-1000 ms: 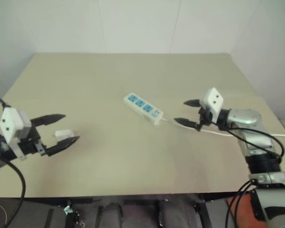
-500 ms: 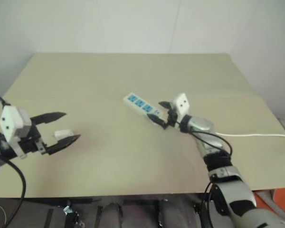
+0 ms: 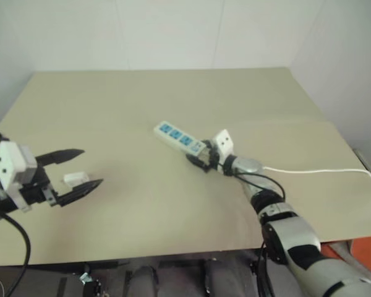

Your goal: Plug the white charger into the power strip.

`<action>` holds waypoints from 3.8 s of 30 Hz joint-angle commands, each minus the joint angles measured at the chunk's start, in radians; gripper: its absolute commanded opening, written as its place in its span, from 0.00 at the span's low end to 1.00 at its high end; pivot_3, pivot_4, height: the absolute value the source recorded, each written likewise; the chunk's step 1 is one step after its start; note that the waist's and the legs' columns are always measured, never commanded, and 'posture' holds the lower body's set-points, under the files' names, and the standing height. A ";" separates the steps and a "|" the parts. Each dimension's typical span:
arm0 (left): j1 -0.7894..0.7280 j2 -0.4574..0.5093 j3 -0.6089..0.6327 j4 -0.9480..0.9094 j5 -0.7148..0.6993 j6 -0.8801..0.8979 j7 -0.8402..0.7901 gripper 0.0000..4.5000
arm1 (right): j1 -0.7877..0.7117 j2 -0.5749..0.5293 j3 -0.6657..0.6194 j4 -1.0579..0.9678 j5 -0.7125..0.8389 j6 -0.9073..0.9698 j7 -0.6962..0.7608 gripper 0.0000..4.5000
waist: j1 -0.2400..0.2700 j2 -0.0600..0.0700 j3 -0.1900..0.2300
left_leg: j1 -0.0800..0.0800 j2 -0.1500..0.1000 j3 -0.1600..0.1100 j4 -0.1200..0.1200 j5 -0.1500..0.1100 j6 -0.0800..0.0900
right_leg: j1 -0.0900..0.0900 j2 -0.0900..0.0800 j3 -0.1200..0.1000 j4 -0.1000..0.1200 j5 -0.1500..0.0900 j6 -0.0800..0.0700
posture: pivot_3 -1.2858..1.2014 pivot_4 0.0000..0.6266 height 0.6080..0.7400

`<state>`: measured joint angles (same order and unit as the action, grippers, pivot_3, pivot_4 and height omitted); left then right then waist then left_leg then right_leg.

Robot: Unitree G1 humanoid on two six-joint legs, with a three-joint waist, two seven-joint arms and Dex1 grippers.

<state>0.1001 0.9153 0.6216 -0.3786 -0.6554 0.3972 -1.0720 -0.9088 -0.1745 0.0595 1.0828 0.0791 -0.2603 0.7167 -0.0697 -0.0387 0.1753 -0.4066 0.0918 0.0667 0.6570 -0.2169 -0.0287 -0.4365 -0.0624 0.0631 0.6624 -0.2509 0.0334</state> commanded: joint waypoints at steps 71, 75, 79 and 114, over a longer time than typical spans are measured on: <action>-0.913 0.390 -1.005 0.627 0.770 0.067 -0.456 1.00 | 0.119 0.070 0.119 -0.122 0.019 -0.172 0.695 0.76 | -0.026 -0.004 -0.002 | 0.004 0.003 0.000 -0.005 0.001 -0.003 | 0.000 0.005 0.000 0.002 0.000 -0.001 | 0.52 0.24 1.00; -0.956 0.327 -1.044 0.693 0.845 0.054 -0.474 1.00 | 0.121 0.066 0.115 -0.127 0.019 -0.165 0.684 0.76 | -0.027 -0.004 -0.002 | 0.004 0.003 0.000 -0.004 0.001 -0.003 | 0.000 0.005 0.000 0.002 0.000 -0.001 | 0.52 0.24 1.00; -0.941 0.286 -1.051 0.719 0.906 0.028 -0.452 1.00 | 0.121 0.062 0.110 -0.138 0.022 -0.158 0.676 0.76 | -0.027 -0.004 -0.002 | 0.004 0.003 0.000 -0.004 0.001 -0.003 | 0.000 0.005 0.000 0.002 0.000 -0.001 | 0.52 0.24 1.00; -0.984 0.133 -0.846 0.695 0.840 0.073 -0.351 0.22 | 0.044 0.077 0.085 -0.043 0.007 -0.191 0.577 0.76 | -0.027 -0.005 -0.002 | 0.003 0.003 -0.002 -0.001 0.001 -0.003 | 0.000 0.005 0.000 0.003 0.001 -0.001 | 0.52 0.24 1.00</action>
<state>-0.8602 1.0422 -0.2868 0.3496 0.2264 0.4342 -1.4238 -0.8430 -0.1047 0.1628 1.0272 0.0845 -0.4289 1.3108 -0.0962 -0.0437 0.1730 -0.4040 0.0951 0.0650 0.6554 -0.2158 -0.0312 -0.4363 -0.0574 0.0632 0.6652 -0.2504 0.0324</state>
